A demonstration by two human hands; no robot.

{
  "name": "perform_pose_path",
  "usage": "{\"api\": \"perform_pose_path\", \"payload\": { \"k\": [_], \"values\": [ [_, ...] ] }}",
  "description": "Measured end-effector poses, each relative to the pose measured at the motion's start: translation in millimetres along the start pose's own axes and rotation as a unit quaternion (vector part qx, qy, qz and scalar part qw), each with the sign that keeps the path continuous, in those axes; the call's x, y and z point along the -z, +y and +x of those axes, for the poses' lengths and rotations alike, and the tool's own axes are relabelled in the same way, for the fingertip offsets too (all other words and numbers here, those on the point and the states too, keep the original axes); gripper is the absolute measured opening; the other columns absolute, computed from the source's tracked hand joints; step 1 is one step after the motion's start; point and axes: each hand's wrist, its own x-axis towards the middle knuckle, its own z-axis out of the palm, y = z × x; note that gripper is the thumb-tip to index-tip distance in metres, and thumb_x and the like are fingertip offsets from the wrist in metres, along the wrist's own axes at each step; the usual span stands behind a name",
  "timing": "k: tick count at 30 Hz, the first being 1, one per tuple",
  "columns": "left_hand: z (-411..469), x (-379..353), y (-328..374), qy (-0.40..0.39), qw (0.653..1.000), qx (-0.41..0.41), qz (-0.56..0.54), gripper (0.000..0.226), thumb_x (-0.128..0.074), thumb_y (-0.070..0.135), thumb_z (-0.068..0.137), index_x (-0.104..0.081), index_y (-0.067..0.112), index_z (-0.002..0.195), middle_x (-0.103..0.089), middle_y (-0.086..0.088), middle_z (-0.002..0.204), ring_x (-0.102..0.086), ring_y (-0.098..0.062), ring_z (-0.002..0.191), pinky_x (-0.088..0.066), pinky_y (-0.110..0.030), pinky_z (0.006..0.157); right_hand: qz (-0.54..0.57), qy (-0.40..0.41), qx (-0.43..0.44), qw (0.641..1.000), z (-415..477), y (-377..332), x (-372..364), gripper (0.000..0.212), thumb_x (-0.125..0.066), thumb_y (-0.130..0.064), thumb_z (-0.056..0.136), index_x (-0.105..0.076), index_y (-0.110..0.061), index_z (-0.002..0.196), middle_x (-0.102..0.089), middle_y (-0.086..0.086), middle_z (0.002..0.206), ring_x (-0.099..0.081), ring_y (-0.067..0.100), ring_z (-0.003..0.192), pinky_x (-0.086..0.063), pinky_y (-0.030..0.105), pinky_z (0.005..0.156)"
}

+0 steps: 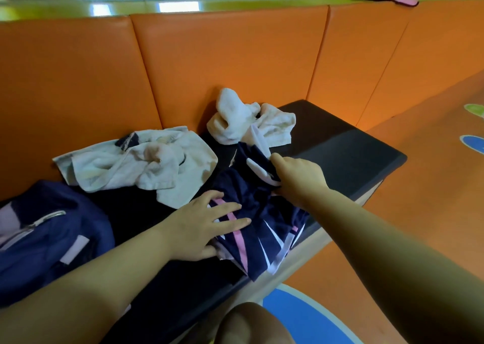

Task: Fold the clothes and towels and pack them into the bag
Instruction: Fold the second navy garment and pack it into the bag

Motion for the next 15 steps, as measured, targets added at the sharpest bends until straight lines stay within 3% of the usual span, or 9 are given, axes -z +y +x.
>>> {"api": "perform_pose_path", "payload": {
  "k": [2, 5, 11, 13, 15],
  "values": [
    [-3.1, -5.6, -5.2, -0.007, 1.0, -0.007, -0.023, 0.079, -0.054, 0.064, 0.076, -0.029, 0.033, 0.144, -0.039, 0.001, 0.148, -0.038, -0.039, 0.131, -0.046, -0.047, 0.098, 0.003, 0.002, -0.002, 1.0, -0.1, 1.9, -5.8, 0.06, -0.077, -0.039, 0.074, -0.038, -0.014, 0.113, -0.058, 0.006, 0.096, -0.056, 0.032, 0.085, -0.035, 0.035, 0.056],
    [-4.2, -3.3, -14.5, -0.017, 0.999, -0.029, -0.041, 0.086, -0.056, 0.065, 0.075, -0.023, 0.031, 0.147, -0.028, 0.003, 0.153, -0.031, -0.036, 0.137, -0.039, -0.04, 0.102, 0.011, 0.001, -0.008, 1.0, -0.1, 3.5, -10.4, 0.06, -0.076, -0.039, 0.074, -0.039, -0.014, 0.115, -0.058, 0.006, 0.098, -0.056, 0.032, 0.086, -0.034, 0.035, 0.057],
    [4.9, 2.5, -20.3, 0.041, 0.996, -0.074, 0.029, 0.08, -0.071, 0.048, 0.068, -0.042, 0.019, 0.136, -0.051, -0.002, 0.139, -0.056, -0.03, 0.116, -0.038, -0.031, 0.104, 0.007, 0.002, -0.012, 1.0, 5.3, 1.7, -11.2, 0.05, -0.072, -0.034, 0.076, -0.041, -0.016, 0.11, -0.059, 0.005, 0.097, -0.057, 0.033, 0.085, -0.041, 0.036, 0.057],
    [8.8, -3.8, -17.1, 0.062, 0.995, -0.071, 0.043, 0.082, -0.075, 0.044, 0.061, -0.044, 0.015, 0.131, -0.057, -0.005, 0.133, -0.061, -0.032, 0.108, -0.047, -0.033, 0.097, 0.009, -0.004, -0.016, 1.0, 6.1, 0.4, -10.4, 0.051, -0.072, -0.034, 0.076, -0.041, -0.016, 0.113, -0.059, 0.004, 0.098, -0.057, 0.032, 0.087, -0.039, 0.035, 0.057],
    [12.5, -11.6, -12.9, 0.082, 0.994, -0.058, 0.032, 0.084, -0.079, 0.037, 0.056, -0.043, 0.012, 0.128, -0.061, -0.008, 0.128, -0.063, -0.035, 0.102, -0.058, -0.039, 0.079, 0.015, -0.01, -0.015, 1.0, 7.2, -3.1, -9.5, 0.052, -0.071, -0.032, 0.076, -0.041, -0.018, 0.116, -0.06, 0.004, 0.1, -0.056, 0.031, 0.088, -0.043, 0.035, 0.059]
  ]
}}
